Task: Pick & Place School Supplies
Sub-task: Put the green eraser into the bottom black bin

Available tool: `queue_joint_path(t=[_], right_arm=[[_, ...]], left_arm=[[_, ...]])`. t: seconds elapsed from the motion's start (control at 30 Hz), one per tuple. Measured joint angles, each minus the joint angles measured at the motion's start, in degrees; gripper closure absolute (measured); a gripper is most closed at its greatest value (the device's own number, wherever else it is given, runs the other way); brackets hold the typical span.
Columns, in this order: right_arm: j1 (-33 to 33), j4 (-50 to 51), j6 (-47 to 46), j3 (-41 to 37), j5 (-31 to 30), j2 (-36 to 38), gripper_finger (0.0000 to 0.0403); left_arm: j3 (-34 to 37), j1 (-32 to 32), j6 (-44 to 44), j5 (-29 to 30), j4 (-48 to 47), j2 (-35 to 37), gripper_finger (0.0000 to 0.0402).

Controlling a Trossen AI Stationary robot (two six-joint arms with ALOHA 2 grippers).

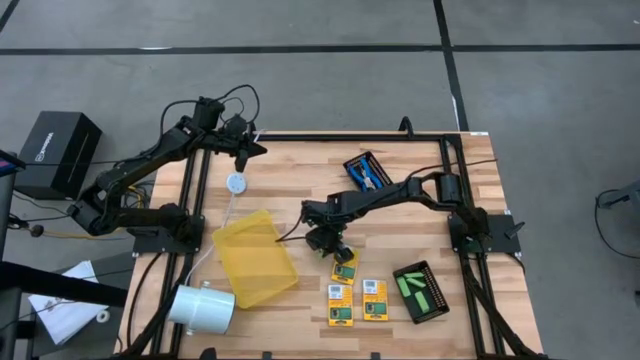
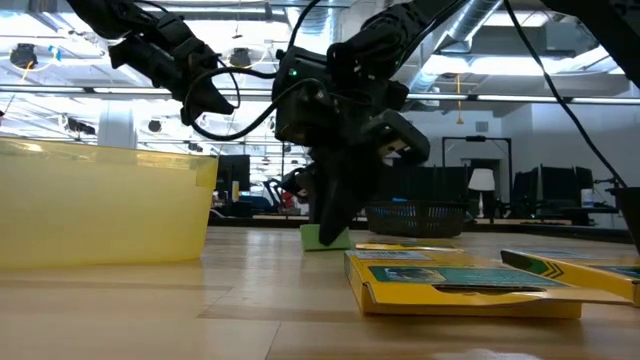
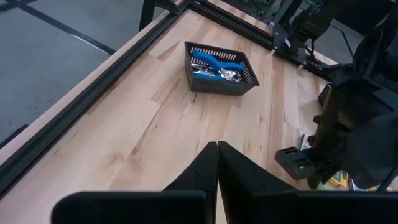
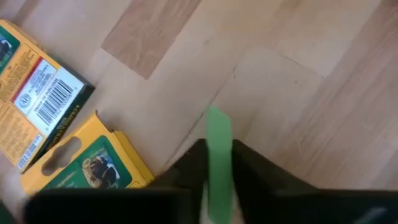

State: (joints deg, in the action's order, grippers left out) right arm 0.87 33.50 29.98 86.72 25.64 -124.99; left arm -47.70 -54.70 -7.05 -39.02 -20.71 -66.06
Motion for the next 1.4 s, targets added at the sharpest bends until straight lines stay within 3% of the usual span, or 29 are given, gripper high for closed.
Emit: queue_joint_path(t=[0.07, 0.43, 0.7, 0.9, 1.17, 1.4], right_arm=[[0.2, -0.1, 0.1, 0.0, 0.1, 0.0, 0.0382], [3.3, 1.0, -2.9, 2.1, 3.5, 0.0, 0.0380], [6.4, 17.0, -2.0, 10.7, 4.1, 0.1, 0.0381], [4.9, 28.4, -4.0, 10.3, 4.9, 4.5, 0.0381], [-0.6, 27.4, -22.0, 4.3, 6.7, 17.6, 0.0381], [-9.1, 22.2, -47.7, -4.9, -1.8, 30.0, 0.0381]], left_arm=[[0.0, 0.0, 0.0, 0.0, 0.2, 0.0, 0.0400], [0.0, 0.0, 0.0, 0.0, 0.4, 0.0, 0.0400], [0.0, 0.0, 0.0, 0.0, 0.7, 0.0, 0.0400], [0.0, 0.0, -0.5, 0.0, 0.8, 0.0, 0.0400], [0.0, 0.0, -0.7, 0.0, 1.7, 0.0, 0.0400], [0.0, 0.0, -0.7, -0.5, 2.2, 0.0, 0.0400]])
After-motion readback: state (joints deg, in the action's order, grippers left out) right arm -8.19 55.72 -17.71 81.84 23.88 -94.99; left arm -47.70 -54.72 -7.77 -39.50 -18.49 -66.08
